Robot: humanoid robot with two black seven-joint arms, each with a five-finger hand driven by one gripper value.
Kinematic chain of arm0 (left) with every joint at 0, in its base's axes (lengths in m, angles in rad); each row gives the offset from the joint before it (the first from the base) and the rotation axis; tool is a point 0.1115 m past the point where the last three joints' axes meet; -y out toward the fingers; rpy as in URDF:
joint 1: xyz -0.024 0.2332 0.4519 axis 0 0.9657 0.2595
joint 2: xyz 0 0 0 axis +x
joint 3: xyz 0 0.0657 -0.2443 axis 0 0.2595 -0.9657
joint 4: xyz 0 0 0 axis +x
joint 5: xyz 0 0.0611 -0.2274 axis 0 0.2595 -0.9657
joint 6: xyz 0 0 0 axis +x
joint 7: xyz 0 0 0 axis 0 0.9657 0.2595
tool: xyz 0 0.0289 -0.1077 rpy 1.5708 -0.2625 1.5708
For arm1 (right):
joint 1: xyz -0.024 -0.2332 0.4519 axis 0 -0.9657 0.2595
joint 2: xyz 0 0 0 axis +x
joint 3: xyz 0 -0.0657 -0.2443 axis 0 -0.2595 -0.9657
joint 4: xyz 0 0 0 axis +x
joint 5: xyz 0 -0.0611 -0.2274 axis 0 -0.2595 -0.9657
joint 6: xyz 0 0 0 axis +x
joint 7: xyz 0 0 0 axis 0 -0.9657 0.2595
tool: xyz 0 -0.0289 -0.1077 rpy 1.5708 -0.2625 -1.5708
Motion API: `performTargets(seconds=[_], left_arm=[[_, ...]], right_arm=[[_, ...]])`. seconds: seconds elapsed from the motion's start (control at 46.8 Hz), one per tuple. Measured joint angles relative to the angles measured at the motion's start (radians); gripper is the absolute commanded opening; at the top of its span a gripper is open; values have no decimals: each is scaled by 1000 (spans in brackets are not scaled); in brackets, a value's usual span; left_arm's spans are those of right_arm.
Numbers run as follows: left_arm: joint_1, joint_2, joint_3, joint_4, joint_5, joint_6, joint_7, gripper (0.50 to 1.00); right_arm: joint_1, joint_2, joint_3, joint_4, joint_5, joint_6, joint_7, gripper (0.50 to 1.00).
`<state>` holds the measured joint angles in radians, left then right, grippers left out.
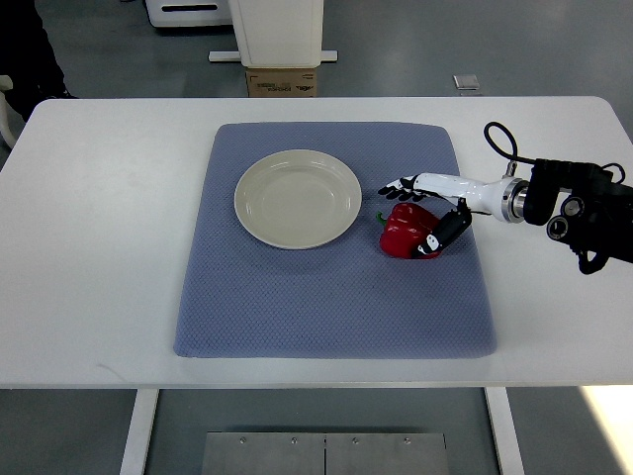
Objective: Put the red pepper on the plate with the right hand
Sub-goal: 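Lower the right hand and close its fingers around the red pepper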
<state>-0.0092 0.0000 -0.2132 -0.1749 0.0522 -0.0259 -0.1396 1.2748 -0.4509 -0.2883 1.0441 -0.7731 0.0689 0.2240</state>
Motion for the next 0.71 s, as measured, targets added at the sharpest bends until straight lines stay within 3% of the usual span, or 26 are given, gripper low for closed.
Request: performTargets(seconds=[0.342,0.47,0.599,0.706], left_arm=[[0,0,0,0,0,0,0,1000],[0,0,0,0,0,0,0,1000],[0,0,0,0,0,0,0,1000],[0,0,0,0,0,0,0,1000]], right_arm=[[-12,1,0,-5,0,0,1,784],[-20,2,0,-12,0,0,2,680],[-16,0,0,-16,0,0,2,500],[-4,-4,3,-21,1,1,2,500]])
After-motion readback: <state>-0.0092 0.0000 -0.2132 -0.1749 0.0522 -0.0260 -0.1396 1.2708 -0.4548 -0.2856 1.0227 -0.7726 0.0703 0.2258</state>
